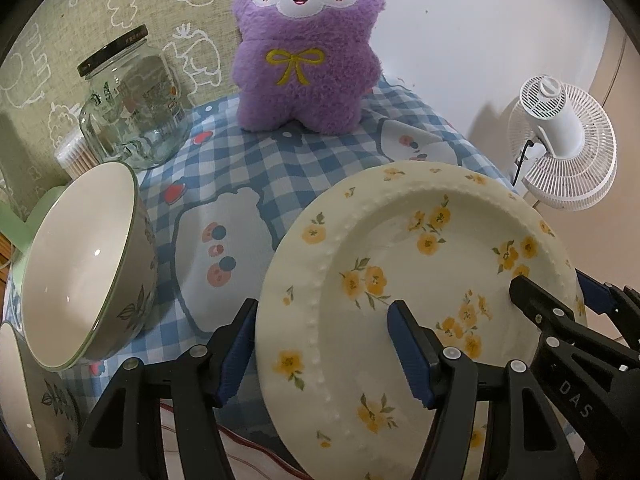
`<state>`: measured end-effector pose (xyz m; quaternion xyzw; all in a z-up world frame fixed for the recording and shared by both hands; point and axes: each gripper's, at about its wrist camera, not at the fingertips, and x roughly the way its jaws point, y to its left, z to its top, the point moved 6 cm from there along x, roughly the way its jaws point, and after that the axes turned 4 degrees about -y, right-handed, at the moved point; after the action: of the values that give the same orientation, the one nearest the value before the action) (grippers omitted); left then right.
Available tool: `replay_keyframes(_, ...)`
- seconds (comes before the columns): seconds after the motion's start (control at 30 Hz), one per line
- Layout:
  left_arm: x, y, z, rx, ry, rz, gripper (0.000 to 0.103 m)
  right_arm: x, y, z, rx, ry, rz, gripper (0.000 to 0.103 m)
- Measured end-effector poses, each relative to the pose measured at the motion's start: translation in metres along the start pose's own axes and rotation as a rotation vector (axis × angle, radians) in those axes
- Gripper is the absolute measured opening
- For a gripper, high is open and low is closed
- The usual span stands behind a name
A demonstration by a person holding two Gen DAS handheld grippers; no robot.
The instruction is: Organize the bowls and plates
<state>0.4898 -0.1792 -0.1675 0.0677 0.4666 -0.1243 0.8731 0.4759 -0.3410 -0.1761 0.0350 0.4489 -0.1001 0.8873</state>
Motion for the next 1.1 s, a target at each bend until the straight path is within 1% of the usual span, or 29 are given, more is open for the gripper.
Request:
replay_keyframes(0.1, -0.001, 0.001, 0.000, -0.015, 0.000, 0.003, 0.060, 0.000, -0.001, 0.000, 0.005, 0.010, -0.008, 0.055)
replay_keyframes(0.2, -0.002, 0.002, -0.001, -0.023, 0.000, 0.004, 0.058, 0.000, -0.005, 0.001, 0.024, 0.021, 0.003, 0.052)
replay_keyframes(0.37, -0.004, 0.002, 0.000, -0.029, 0.008, 0.015, 0.056, -0.001, -0.006, -0.001, 0.038, 0.023, 0.012, 0.051)
replay_keyframes(0.6, -0.009, 0.000, 0.002, -0.019, -0.023, 0.073, 0.054, 0.000, -0.007, -0.001, 0.060, 0.028, 0.016, 0.049)
replay_keyframes(0.9, -0.015, 0.001, 0.000, -0.015, -0.028, 0.081, 0.052, -0.003, -0.009, -0.003, 0.085, 0.034, 0.027, 0.048)
replay_keyframes(1.1, -0.018, 0.000, -0.003, -0.019, -0.022, 0.078, 0.052, -0.006, -0.009, -0.005, 0.077, 0.035, 0.024, 0.047)
